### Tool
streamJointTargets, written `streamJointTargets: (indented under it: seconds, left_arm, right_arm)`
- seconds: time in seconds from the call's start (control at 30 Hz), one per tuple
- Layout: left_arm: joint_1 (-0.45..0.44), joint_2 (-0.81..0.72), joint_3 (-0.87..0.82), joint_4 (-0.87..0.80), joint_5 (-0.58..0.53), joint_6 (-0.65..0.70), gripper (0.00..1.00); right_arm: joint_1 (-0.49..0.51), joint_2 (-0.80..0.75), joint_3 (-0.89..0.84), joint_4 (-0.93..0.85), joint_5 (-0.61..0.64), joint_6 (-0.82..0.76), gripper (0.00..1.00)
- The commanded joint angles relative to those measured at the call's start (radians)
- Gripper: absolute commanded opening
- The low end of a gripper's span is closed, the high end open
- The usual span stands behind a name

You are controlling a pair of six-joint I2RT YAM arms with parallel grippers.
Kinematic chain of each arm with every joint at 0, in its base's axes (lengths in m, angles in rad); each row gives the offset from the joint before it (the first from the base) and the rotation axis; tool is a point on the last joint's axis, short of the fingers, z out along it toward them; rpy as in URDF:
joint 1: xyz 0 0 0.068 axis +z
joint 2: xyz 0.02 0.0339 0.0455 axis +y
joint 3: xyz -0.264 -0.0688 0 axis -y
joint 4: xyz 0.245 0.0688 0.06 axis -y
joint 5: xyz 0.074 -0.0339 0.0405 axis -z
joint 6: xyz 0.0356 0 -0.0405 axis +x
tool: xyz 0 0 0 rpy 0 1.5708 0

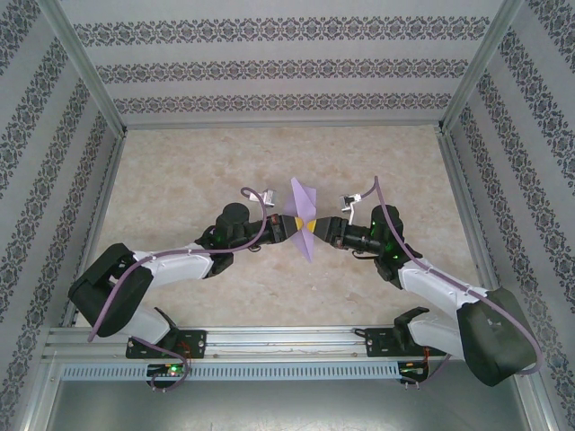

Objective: Fold a paper plane with a square sheet of paper (fold left side to right side)

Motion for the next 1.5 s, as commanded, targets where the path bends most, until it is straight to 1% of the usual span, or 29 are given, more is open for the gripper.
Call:
streamJointTargets:
  seconds: [0.0,0.1,0.13,0.3,0.43,0.47,0.57,0.67,0.7,0.77,0.87,0.97,1.03,1.13,1.2,1.23,1.33,1.4,1.47]
  left_arm:
    - [-0.016,0.002,0.025,0.062,0.014,-0.011,0.02]
    - [-0.016,0.000,0.025,0.059,0.011,-0.010,0.03]
    - [-0.016,-0.001,0.024,0.059,0.010,-0.010,0.05]
    - [-0.016,-0.016,0.016,0.039,-0.005,0.001,0.15]
    - [-0.017,-0.049,0.005,-0.013,-0.031,0.028,0.26]
    - [-0.016,-0.059,0.002,-0.029,-0.040,0.036,0.27]
    - [-0.014,-0.109,-0.008,-0.109,-0.075,0.076,0.31]
    - [-0.011,-0.188,-0.011,-0.251,-0.133,0.140,0.35]
    - [-0.009,-0.222,-0.011,-0.312,-0.161,0.166,0.36]
    - [-0.007,-0.296,-0.012,-0.425,-0.229,0.210,0.39]
    - [-0.005,-0.413,-0.009,-0.603,-0.343,0.275,0.45]
    - [-0.002,-0.525,-0.013,-0.750,-0.455,0.313,0.51]
    - [0.001,-0.595,-0.021,-0.827,-0.524,0.323,0.53]
    - [0.005,-0.684,-0.030,-0.912,-0.607,0.328,0.55]
    - [0.006,-0.732,-0.032,-0.961,-0.652,0.323,0.55]
    - [0.006,-0.754,-0.032,-0.983,-0.672,0.324,0.55]
    - [0.010,-0.805,-0.029,-1.045,-0.728,0.323,0.56]
    - [0.011,-0.827,-0.026,-1.073,-0.759,0.316,0.56]
    - [0.011,-0.839,-0.024,-1.086,-0.768,0.316,0.56]
  right_arm:
    - [0.010,0.002,0.033,0.012,0.022,-0.023,0.44]
    - [0.010,0.004,0.033,0.002,0.029,-0.030,0.36]
    - [0.011,0.004,0.034,-0.002,0.031,-0.034,0.33]
    - [0.012,-0.005,0.033,-0.025,0.041,-0.051,0.16]
    - [0.012,-0.025,0.031,-0.061,0.057,-0.071,0.02]
    - [0.012,-0.031,0.032,-0.073,0.061,-0.079,0.00]
    - [0.012,-0.056,0.040,-0.138,0.082,-0.118,0.00]
    - [0.017,-0.087,0.063,-0.247,0.120,-0.181,0.00]
    - [0.023,-0.102,0.077,-0.313,0.147,-0.216,0.00]
    - [0.048,-0.126,0.113,-0.453,0.229,-0.299,0.00]
    - [0.125,-0.148,0.185,-0.687,0.447,-0.426,0.00]
    - [0.271,-0.127,0.287,-0.918,0.790,-0.537,0.00]
    - [0.382,-0.067,0.364,-1.043,1.022,-0.581,0.00]
    - [0.510,0.066,0.481,-1.199,1.315,-0.585,0.00]
    - [0.567,0.168,0.548,-1.283,1.463,-0.561,0.00]
    - [0.591,0.224,0.578,-1.319,1.521,-0.552,0.00]
    - [0.637,0.372,0.659,-1.403,1.630,-0.524,0.00]
    - [0.657,0.455,0.695,-1.439,1.666,-0.500,0.00]
    - [0.670,0.531,0.716,-1.442,1.669,-0.487,0.00]
